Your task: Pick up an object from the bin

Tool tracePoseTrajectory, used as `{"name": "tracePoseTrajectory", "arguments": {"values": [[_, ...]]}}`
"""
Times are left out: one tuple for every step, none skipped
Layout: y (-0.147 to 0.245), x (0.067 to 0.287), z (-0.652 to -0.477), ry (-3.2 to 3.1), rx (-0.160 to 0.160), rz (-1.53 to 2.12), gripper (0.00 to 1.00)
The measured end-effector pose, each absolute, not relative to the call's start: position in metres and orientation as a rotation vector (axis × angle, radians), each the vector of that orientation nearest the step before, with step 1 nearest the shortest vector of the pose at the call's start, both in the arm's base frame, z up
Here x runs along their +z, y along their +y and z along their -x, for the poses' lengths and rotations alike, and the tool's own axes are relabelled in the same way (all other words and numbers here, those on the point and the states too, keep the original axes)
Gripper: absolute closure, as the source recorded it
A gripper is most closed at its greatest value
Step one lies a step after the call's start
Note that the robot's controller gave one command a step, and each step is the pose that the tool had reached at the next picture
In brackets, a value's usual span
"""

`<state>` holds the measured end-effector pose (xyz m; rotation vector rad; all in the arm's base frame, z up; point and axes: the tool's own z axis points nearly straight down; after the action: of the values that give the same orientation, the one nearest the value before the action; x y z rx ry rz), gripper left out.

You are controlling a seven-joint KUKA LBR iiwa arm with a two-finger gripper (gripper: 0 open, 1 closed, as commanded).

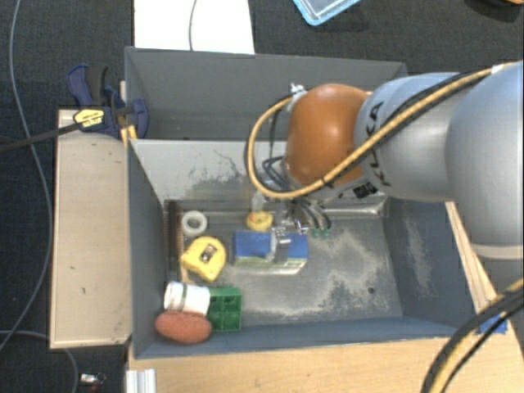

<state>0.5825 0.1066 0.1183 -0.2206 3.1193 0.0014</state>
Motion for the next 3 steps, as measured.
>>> {"name": "tracePoseTrajectory", "arguments": {"values": [[0.125,0.113,-0.567,3.133,0.003,0.214,0.0],[0.122,0.072,-0.577,3.117,0.007,0.139,0.0],[0.115,0.072,-0.558,3.124,0.008,0.051,1.0]]}}
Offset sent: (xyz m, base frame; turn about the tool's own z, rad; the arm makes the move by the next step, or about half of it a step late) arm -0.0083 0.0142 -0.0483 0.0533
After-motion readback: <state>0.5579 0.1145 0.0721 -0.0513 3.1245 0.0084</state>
